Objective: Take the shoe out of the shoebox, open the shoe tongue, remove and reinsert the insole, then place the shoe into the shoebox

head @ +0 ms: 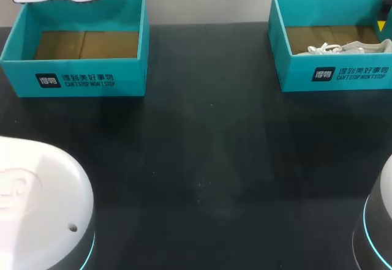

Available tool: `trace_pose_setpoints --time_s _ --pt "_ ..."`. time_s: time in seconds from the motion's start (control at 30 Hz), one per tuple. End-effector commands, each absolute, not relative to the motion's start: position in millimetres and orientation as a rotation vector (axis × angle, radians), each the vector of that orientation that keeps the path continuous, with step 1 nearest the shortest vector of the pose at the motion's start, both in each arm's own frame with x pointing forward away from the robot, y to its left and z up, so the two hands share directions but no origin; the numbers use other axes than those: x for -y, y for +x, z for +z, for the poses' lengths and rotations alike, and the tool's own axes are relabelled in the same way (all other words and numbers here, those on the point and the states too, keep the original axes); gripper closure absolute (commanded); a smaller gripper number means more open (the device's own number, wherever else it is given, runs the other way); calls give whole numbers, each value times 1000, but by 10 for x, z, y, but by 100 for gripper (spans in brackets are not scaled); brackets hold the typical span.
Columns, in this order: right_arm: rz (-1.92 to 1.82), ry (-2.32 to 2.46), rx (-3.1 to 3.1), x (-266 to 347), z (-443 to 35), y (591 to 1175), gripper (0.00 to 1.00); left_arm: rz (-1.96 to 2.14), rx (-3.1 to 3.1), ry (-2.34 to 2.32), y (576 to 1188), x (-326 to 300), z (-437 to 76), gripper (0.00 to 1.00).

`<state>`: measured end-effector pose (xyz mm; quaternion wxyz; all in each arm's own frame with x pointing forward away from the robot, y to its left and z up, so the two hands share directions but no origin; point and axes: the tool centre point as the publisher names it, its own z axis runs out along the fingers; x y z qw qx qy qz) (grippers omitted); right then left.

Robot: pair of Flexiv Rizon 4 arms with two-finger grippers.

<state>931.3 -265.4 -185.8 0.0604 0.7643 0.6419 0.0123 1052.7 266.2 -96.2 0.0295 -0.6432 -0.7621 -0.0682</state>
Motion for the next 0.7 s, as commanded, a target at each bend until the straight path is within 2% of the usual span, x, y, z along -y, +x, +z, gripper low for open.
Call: trace_pose_setpoints --time_s 0.03,0.57,0.7 --pt "38 2313 -1942 2654 -1859 9309 0 -393 2368 -2094 9740 -2507 -797 100" --pt "38 2313 -1942 2654 -1859 9309 0 -393 2368 -2094 9740 -2507 -797 100" --pt "38 2313 -1942 2654 -1859 9309 0 -492 2303 -2148 9247 -2124 -894 100"
